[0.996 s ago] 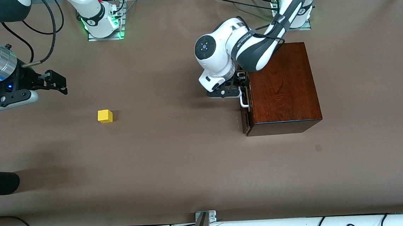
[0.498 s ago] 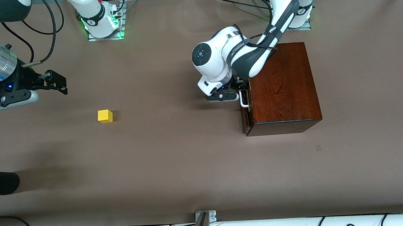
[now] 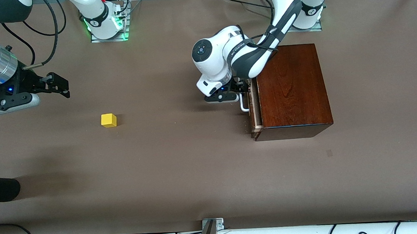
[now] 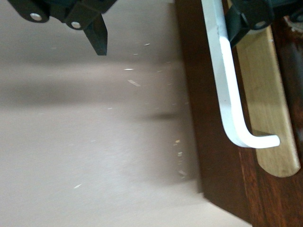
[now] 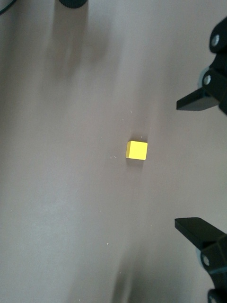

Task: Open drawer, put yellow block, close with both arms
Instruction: 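Pull the drawer handle outward with the left gripper to open it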

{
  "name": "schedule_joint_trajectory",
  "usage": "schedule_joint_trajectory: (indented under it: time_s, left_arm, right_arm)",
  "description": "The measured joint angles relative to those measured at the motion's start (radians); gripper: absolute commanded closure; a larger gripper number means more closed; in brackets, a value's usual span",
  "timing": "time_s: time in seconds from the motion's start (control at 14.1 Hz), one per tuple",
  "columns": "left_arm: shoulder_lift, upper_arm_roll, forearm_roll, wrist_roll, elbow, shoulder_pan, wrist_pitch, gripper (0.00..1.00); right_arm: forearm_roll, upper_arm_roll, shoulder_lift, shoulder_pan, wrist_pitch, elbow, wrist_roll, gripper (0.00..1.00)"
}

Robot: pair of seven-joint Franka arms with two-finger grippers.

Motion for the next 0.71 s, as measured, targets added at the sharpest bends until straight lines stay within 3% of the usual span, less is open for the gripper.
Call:
schedule_joint_trajectory:
  time_s: [0.71]
  left_arm:
    - [0.068,0.034,-0.008,-0.06,0.105,-0.076,0.005,0.0]
  right_arm:
    - [0.005,0.001,0.013,0.0,0.033,0.0,0.001,0.0]
